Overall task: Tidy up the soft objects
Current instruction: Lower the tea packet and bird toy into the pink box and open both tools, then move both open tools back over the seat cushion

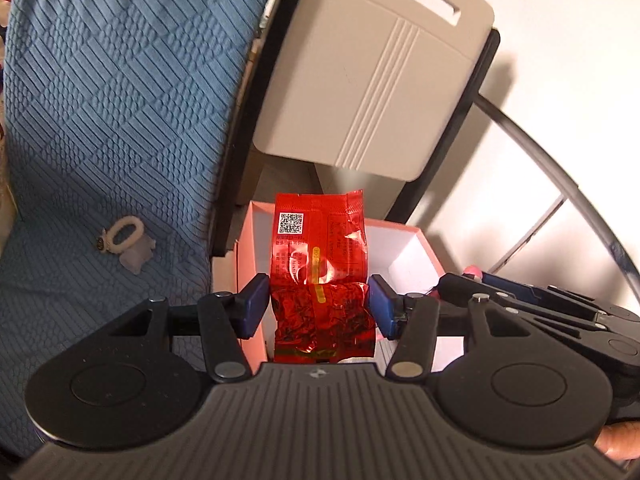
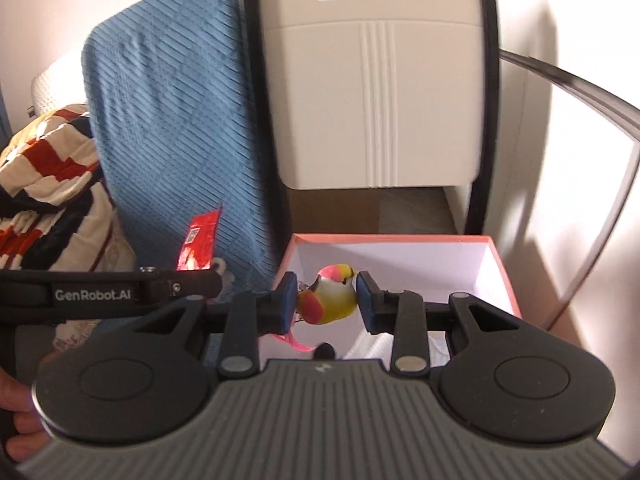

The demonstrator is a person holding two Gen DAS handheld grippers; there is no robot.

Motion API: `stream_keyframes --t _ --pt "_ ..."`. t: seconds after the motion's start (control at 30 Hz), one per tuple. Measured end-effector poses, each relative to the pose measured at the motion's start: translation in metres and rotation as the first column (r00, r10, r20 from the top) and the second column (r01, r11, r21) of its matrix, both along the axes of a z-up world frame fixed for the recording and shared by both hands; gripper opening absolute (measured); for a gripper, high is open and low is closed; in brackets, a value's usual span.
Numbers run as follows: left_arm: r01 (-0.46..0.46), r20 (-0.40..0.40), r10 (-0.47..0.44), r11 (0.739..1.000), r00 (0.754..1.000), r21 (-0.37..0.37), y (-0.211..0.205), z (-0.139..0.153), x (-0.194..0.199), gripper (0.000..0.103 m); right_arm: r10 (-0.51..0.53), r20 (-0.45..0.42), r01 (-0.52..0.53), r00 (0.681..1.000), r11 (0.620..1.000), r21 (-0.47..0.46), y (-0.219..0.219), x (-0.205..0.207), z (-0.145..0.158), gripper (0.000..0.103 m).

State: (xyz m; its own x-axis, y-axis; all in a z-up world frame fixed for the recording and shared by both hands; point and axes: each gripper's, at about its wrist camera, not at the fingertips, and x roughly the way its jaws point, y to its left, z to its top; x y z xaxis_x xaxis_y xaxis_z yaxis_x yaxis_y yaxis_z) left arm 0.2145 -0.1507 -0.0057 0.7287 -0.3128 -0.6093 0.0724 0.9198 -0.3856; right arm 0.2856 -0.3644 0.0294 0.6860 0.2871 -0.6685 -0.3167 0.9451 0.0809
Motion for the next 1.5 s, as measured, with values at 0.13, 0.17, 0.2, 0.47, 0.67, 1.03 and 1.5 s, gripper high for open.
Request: stream_keyframes --t 0.13,0.17,0.2,0.47,0.67,1.03,1.5 --pt "0.021 -0.029 -0.02 1.0 0.999 0.009 -0.014 -0.015 0.005 0.06 -0.033 -0.036 0.033 0.999 0.999 -0.008 -0.016 0.001 -0.013 0.036" --pt "0.026 -0.036 -0.025 1.0 0.999 0.01 -0.018 -0.019 0.006 0.06 -0.036 -0.042 0.036 0.998 0.999 -0.013 -0.02 0.001 -0.016 0.036" --pt "0.032 -0.045 -0.031 0.999 0.999 0.013 -0.022 -0.023 0.008 0.06 -0.039 -0.048 0.038 0.998 0.999 -0.019 -0.023 0.001 -0.02 0.035" --pt "0.081 -0.11 -0.076 0.996 0.991 0.044 -0.053 -0.054 0.015 0.06 -0.096 -0.149 0.085 0.984 0.993 -0.079 -0.042 0.005 -0.054 0.036" --pt "0.1 -0.134 -0.091 0.993 0.987 0.062 -0.062 -0.065 0.016 0.06 -0.143 -0.213 0.129 0.967 0.988 -0.081 -0.056 0.005 -0.074 0.036" --pt "0.094 -0.111 -0.085 0.993 0.99 0.072 -0.066 -0.054 0.01 0.072 -0.172 -0.2 0.163 0.965 0.985 -0.061 -0.067 0.002 -0.064 0.056" --pt "0.057 0.079 -0.066 0.993 0.995 0.101 -0.039 0.017 -0.028 0.075 -0.125 -0.091 0.129 0.988 0.991 0.043 -0.044 -0.014 -0.01 0.057"
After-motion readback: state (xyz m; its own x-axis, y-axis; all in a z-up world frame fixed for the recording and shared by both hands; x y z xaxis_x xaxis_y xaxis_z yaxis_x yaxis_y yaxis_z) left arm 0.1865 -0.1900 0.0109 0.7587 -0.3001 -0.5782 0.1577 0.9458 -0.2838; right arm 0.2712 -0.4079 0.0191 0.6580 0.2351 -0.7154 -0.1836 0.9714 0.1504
